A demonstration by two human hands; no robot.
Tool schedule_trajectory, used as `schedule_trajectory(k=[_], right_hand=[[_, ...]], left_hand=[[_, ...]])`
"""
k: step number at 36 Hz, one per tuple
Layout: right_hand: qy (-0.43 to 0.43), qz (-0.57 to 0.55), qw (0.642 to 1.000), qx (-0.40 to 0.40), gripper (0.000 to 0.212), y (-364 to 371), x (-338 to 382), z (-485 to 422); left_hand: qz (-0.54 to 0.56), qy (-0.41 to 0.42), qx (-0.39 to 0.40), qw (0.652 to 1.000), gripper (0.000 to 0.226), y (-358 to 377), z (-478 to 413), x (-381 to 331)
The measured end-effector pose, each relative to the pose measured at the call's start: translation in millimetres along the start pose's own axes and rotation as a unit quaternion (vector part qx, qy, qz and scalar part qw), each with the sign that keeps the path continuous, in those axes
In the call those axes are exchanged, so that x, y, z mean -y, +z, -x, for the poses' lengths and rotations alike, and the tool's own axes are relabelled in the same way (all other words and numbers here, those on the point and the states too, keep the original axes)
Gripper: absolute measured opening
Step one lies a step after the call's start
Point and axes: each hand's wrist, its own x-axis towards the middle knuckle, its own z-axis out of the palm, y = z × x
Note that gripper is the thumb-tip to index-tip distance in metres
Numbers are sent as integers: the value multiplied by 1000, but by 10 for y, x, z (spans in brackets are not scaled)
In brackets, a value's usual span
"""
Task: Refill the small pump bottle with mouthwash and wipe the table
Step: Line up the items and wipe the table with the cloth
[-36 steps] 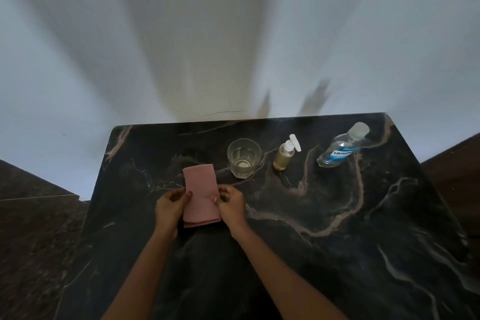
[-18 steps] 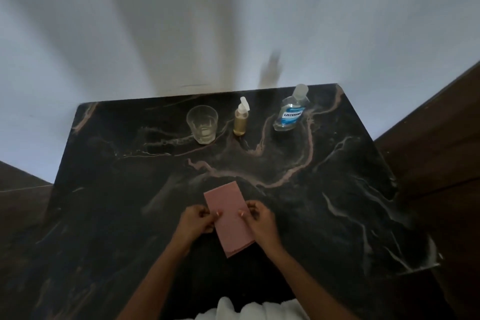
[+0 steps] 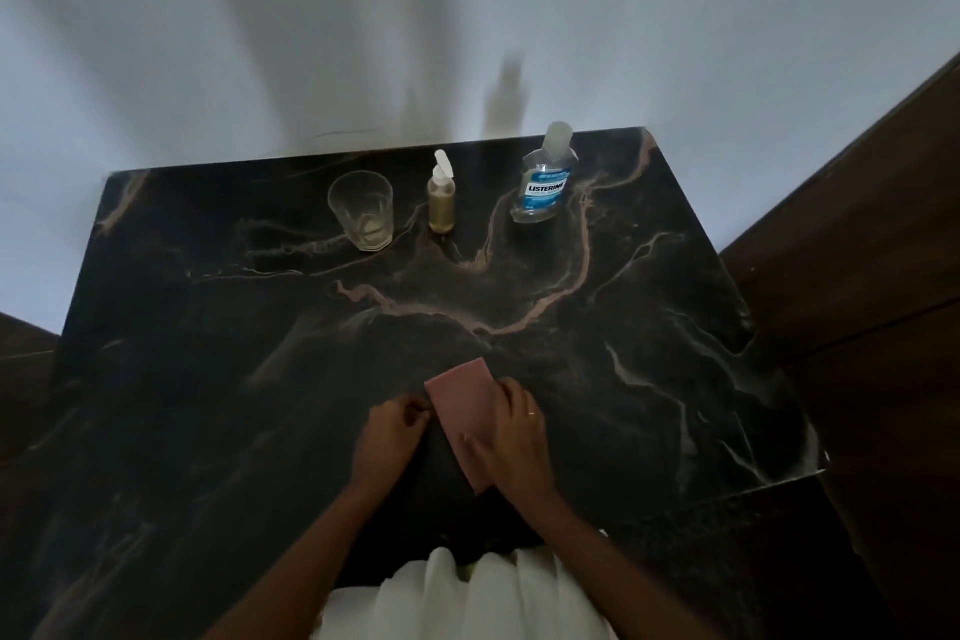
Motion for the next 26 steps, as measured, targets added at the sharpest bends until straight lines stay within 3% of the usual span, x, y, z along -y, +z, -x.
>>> schedule_trajectory(k=[4,8,11,17,26], right_hand=[[-94,44,994,38,87,168,111,-28],[-140,146,979,30,79,232,127,-87],[-115,151,982,-17,65,221,130,-65],[-60,86,994,-25,59,210,-123,-214],[166,104,973,-119,62,-223,-1012,-428]], left_hand=[[-38,60,-77,994,16,-33,30,183],[-126,62,-89,986,46,-86,-21,382],[-174,63,-92,978,56,-123,-46,518],[-241,48,-88,965,71,-138,-77,669],[-250,47,-104,962,68,-118,-79,666]])
